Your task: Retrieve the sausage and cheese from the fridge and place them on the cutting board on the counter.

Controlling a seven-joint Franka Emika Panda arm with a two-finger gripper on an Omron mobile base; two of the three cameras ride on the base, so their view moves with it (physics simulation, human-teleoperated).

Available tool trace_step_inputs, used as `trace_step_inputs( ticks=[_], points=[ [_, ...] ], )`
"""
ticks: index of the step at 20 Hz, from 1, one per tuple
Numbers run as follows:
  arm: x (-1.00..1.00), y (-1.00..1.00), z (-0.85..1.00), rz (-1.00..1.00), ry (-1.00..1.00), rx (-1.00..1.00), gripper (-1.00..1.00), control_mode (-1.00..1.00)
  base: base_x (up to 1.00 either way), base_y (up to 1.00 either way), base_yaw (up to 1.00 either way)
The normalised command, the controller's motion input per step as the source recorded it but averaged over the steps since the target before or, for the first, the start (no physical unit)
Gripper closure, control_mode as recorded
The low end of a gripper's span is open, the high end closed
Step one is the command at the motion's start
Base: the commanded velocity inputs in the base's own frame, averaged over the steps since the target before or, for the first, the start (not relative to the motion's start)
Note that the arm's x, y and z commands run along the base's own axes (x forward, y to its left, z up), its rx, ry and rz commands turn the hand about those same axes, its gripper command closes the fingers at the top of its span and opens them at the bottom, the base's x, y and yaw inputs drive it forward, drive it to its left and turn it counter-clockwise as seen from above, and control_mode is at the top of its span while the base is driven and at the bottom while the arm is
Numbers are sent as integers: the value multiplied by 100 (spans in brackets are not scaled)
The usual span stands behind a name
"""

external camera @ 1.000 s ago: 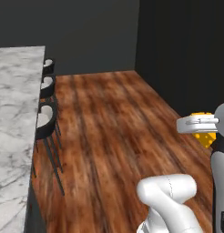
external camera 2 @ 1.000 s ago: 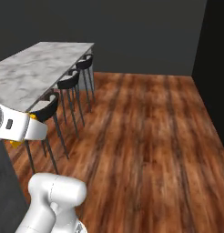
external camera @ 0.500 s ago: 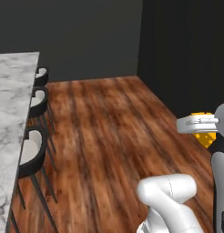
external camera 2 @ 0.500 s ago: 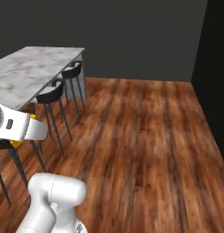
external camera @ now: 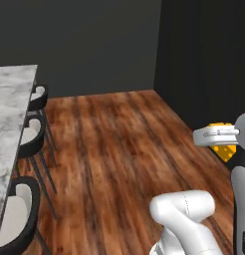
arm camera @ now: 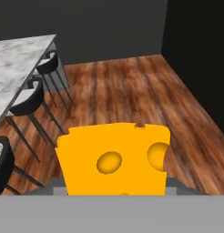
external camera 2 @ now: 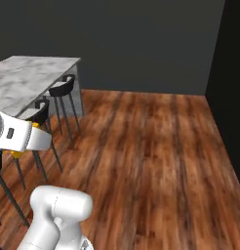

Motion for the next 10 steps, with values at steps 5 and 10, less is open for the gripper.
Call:
trace_step_inputs(
  ticks=[5,10],
  points=[
    [0,0,0,0,0,0,100,100,100,-18,4],
    [0,0,0,0,0,0,100,100,100,-5,19]
  ],
)
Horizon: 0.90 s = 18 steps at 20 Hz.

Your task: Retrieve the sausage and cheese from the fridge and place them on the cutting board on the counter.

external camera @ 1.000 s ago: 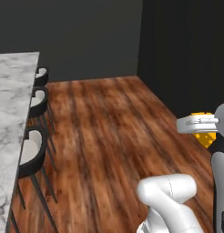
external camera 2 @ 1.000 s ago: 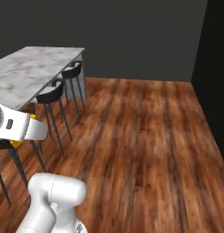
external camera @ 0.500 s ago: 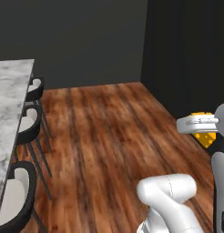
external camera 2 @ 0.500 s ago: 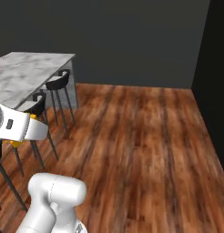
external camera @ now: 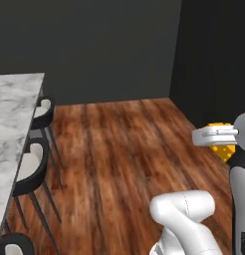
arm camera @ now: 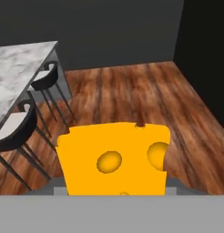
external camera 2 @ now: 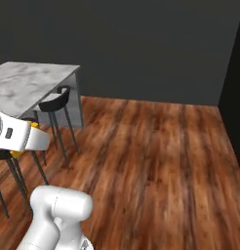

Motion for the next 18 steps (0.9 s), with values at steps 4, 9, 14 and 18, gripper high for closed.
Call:
trace_step_inputs(
  ticks=[4,9,14,18],
  points=[
    [0,0,0,0,0,0,100,100,100,-2,29],
    [0,0,0,0,0,0,100,100,100,-51,4],
    [0,0,0,0,0,0,100,100,100,-55,1],
    [0,0,0,0,0,0,100,100,100,-62,-1]
  ],
)
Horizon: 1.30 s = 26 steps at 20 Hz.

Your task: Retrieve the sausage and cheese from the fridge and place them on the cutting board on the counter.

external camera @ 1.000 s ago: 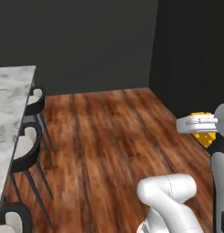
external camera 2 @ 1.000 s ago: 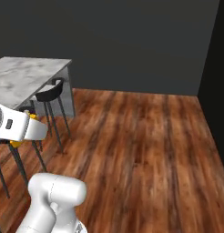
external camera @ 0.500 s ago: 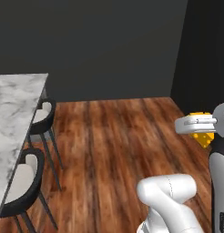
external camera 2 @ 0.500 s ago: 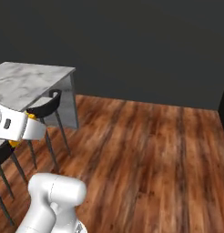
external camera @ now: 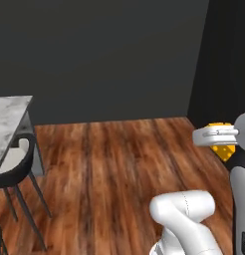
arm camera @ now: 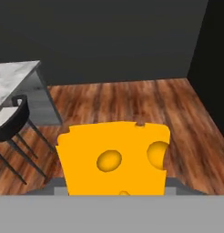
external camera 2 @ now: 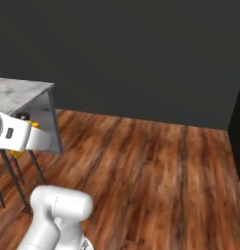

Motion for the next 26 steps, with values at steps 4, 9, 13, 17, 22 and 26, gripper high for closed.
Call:
trace_step_inputs(
  ticks=[4,9,13,17,22,26],
  points=[
    [0,0,0,0,0,0,100,100,100,-56,0],
    [0,0,0,0,0,0,100,100,100,-31,1],
    [0,0,0,0,0,0,100,100,100,2,5],
    [0,0,0,0,0,0,100,100,100,13,27],
    [0,0,0,0,0,0,100,100,100,0,54],
    [0,0,0,0,0,0,100,100,100,0,74]
  ],
)
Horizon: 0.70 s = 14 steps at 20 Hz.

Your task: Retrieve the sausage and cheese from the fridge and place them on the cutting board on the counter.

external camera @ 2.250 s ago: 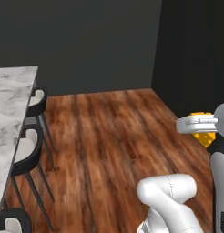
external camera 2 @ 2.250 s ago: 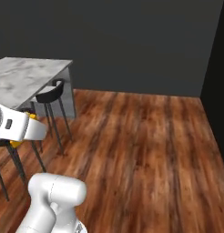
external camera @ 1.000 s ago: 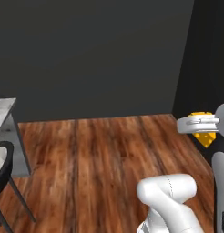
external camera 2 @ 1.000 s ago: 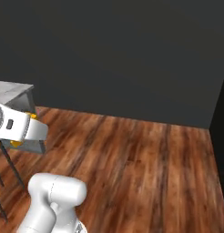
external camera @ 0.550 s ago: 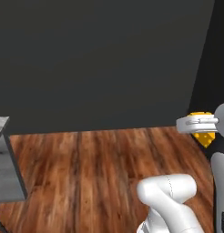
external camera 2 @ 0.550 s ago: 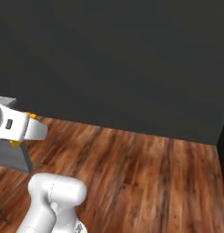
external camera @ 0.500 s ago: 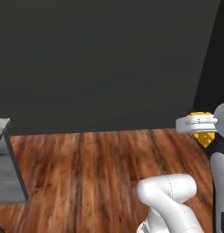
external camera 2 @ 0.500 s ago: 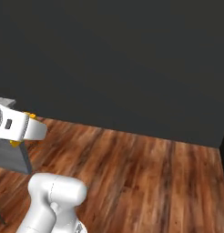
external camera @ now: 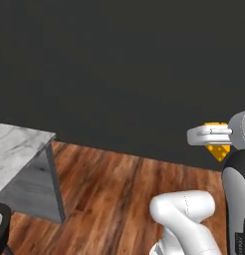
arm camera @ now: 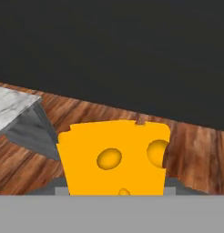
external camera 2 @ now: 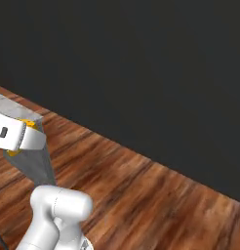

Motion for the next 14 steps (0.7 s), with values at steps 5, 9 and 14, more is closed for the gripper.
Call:
trace_step_inputs(
  ticks=[5,9,14],
  points=[
    [0,0,0,0,0,0,100,100,100,-6,78],
    [0,0,0,0,0,0,100,100,100,-19,73],
    [0,0,0,0,0,0,100,100,100,-58,62]
  ],
)
